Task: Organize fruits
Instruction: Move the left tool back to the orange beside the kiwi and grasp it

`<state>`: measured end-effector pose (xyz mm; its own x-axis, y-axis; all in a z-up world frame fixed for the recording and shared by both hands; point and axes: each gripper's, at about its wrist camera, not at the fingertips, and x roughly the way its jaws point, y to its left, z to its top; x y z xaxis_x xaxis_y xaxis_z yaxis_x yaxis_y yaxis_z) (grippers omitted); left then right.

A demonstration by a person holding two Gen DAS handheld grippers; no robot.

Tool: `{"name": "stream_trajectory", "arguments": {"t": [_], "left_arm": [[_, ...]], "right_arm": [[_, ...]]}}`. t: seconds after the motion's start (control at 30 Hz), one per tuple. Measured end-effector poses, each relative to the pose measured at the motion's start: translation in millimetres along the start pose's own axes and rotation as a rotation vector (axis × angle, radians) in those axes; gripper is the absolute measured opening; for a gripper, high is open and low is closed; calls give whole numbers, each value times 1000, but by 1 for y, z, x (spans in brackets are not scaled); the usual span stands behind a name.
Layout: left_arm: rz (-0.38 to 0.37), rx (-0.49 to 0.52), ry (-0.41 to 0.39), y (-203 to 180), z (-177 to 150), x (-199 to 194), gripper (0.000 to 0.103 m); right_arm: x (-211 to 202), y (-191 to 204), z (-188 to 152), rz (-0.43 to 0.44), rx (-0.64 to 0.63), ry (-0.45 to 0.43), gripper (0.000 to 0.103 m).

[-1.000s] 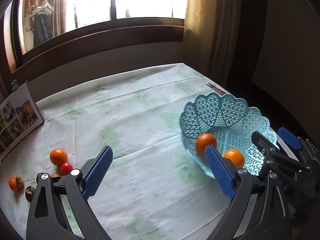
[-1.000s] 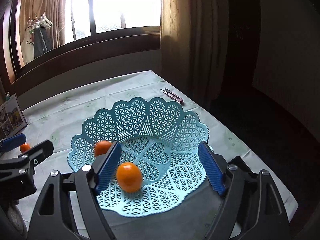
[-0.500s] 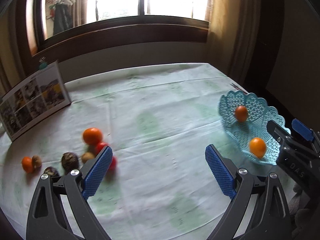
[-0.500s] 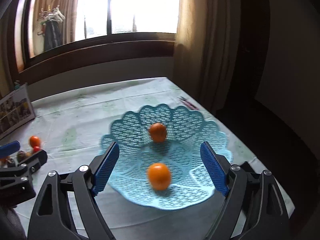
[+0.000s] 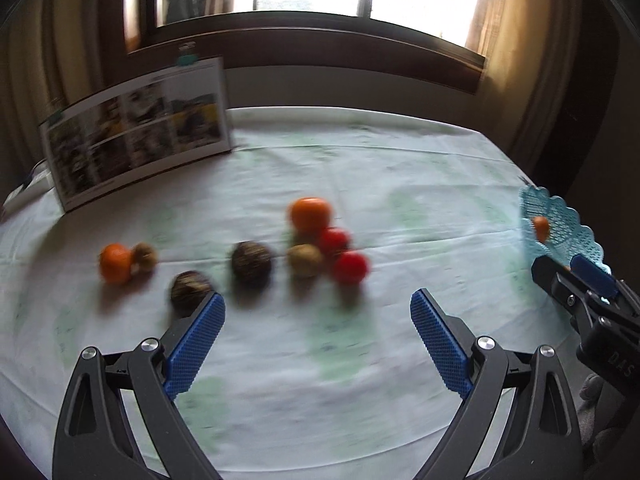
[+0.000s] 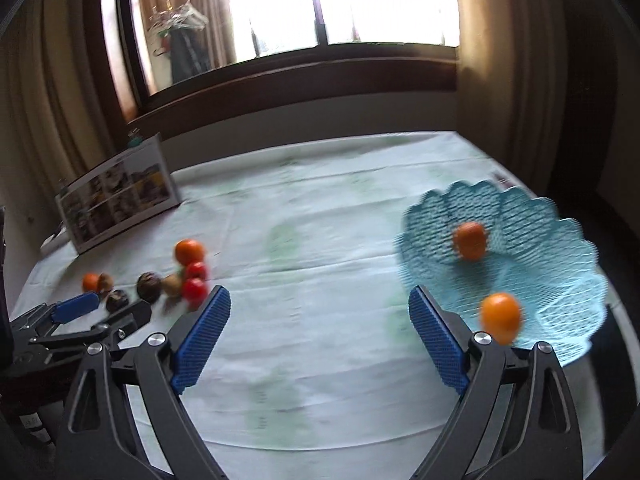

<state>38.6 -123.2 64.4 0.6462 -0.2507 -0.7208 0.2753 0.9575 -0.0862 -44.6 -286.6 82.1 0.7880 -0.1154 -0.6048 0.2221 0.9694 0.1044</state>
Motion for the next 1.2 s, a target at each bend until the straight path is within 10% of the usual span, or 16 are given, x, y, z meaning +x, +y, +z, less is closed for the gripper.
{"name": "stream_trajectory", "arguments": {"t": [0.83,1.2], "left_arm": [[206,-107,55,163,8,36,88],[37,-106,73,169,8,52,39]], "right_arm": [[38,55,-25,76,-59,135,92],[47,59,-25,78,-82,158,92]]}}
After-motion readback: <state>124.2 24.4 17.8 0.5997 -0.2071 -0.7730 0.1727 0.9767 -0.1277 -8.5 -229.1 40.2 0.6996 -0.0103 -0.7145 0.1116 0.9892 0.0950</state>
